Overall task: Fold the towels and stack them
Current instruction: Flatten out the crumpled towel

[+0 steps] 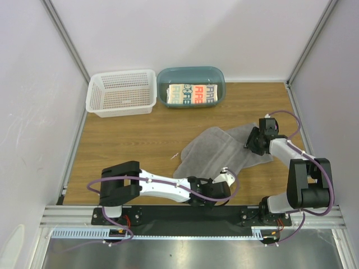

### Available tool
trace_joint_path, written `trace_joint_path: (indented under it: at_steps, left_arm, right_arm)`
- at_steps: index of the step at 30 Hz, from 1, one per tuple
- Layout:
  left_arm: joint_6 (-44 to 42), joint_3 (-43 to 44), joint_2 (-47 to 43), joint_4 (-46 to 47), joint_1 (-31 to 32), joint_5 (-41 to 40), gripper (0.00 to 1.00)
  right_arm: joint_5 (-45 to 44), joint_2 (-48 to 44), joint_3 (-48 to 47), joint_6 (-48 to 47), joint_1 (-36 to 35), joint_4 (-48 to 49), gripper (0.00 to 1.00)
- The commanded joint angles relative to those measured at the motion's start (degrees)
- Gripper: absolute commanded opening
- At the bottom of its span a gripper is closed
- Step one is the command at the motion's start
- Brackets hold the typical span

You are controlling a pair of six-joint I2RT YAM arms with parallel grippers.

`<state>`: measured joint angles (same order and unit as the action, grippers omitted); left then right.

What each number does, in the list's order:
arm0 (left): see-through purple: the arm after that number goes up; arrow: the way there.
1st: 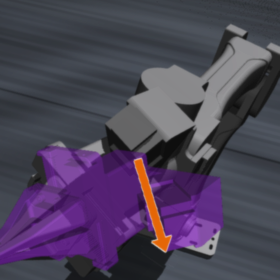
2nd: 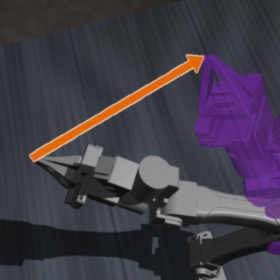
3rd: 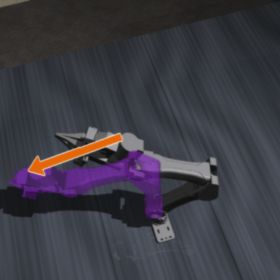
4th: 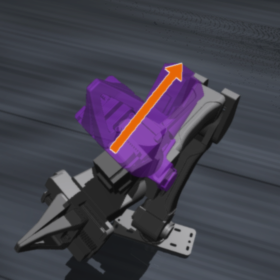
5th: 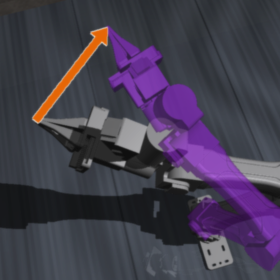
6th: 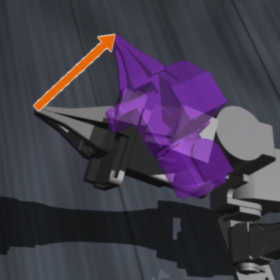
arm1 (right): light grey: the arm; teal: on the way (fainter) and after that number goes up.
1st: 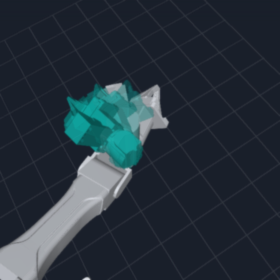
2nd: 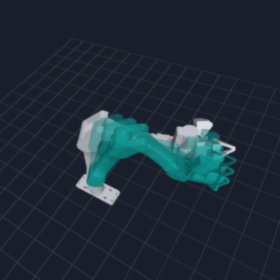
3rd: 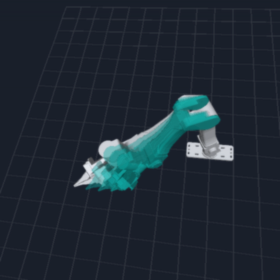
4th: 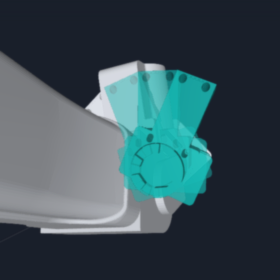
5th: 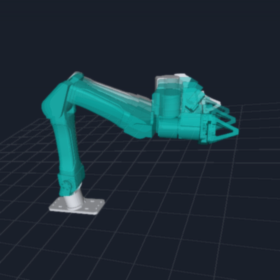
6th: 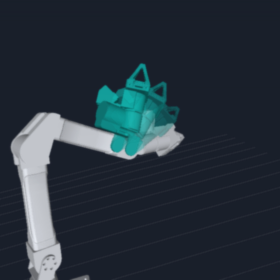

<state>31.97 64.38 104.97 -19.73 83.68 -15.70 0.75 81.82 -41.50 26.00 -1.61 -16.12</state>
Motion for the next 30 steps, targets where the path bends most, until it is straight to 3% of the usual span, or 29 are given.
trace_joint_path:
  at_steps: [1, 2, 7, 10, 14, 20, 25, 30]
  left_arm:
    - [0.0, -0.5, -2.7, 1.4, -0.8, 0.7, 0.0]
    - [0.0, -0.5, -2.7, 1.4, -0.9, 0.8, 0.0]
    - [0.3, -0.7, -3.1, 1.0, -0.9, 0.5, 0.0]
    - [0.7, -0.8, -3.7, 1.1, -1.1, 0.5, 0.0]
    - [1.6, -1.5, -7.8, 1.2, -2.6, 0.9, 0.01]
    - [7.2, -5.7, -19.3, 1.3, -6.2, -2.6, 0.0]
    - [16.8, -13.6, -33.6, -0.3, -9.5, -8.4, 0.0]
    - [32.2, -22.3, -48.3, -9.4, -13.3, -15.0, 0.0]
  right_arm:
    - [-1.4, -0.7, -1.8, -0.8, -0.2, -0.1, 0.45]
    - [-1.4, -0.5, -1.7, -0.6, -0.2, 0.3, 0.37]
    - [-1.4, -0.8, -2.1, -0.6, -0.9, -0.3, 0.21]
    - [-2.0, -2.3, -2.6, -0.9, -1.0, -1.5, 0.0]
    - [-2.3, -4.6, -6.1, -2.1, -1.3, -4.9, 0.0]
    - [-1.4, -6.3, -19.7, -4.5, -5.9, -8.0, 0.0]
    - [-1.8, 3.9, -35.3, -4.3, -16.2, -12.5, 0.0]
    - [-3.1, 15.5, -46.9, -2.2, -25.8, -13.3, 0.0]
